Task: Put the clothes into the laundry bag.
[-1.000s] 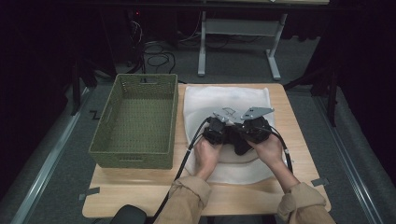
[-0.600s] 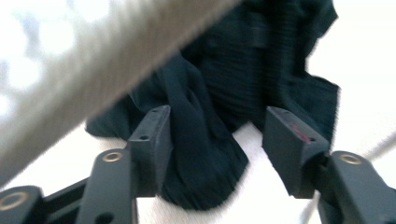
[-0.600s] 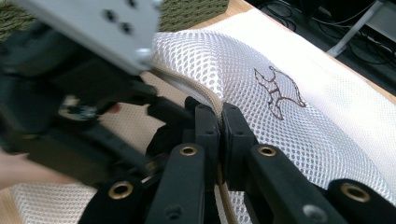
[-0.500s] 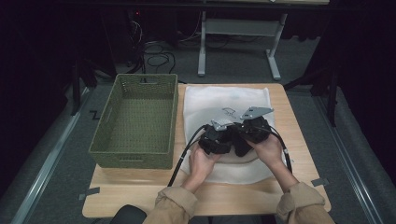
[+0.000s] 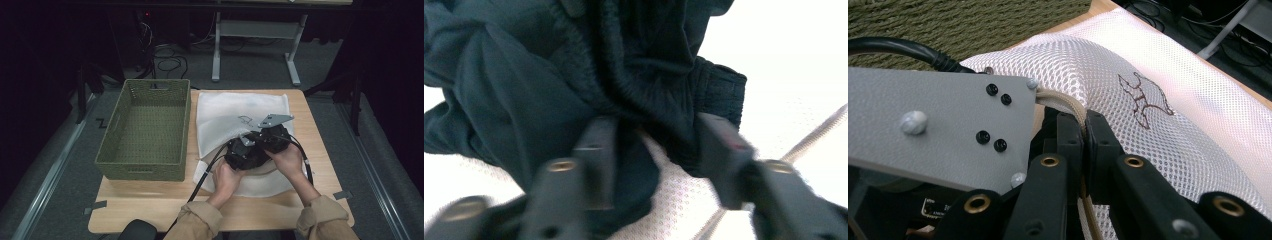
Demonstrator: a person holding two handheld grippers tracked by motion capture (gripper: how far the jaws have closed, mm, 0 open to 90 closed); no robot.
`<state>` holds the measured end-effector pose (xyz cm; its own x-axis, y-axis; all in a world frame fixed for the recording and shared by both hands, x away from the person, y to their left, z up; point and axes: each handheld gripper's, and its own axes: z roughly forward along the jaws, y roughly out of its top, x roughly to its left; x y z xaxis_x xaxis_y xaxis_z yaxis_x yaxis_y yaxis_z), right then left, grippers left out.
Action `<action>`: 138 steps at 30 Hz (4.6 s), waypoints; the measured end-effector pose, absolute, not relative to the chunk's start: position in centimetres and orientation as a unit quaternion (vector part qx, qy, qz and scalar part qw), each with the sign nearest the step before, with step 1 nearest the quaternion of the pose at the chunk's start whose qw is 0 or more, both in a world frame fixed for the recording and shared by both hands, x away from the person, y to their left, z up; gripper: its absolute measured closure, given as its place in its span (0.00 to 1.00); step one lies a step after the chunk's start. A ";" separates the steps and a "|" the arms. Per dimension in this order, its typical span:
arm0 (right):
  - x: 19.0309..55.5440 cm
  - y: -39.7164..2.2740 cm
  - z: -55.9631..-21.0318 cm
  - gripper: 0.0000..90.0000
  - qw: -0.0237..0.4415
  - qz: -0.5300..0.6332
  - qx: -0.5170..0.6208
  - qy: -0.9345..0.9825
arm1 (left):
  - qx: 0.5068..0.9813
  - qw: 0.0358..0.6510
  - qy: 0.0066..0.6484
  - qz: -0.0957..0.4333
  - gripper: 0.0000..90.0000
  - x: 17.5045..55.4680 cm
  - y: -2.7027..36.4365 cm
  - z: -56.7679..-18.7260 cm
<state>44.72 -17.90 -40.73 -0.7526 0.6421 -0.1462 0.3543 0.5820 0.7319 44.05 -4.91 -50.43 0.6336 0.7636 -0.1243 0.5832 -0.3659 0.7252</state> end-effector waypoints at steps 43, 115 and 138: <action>44.6 -18.1 -40.5 0.98 0.201 0.364 0.286 0.863 | 0.816 0.382 0.401 0.166 0.59 43.1 -0.8 -46.8; 42.3 -18.8 -41.4 0.96 0.194 0.362 0.267 0.872 | 0.852 0.315 0.365 0.203 0.85 41.7 1.2 -44.0; 41.5 -20.7 -43.2 0.77 0.188 0.348 0.287 0.873 | 0.847 0.338 0.361 0.194 0.96 41.1 2.2 -43.0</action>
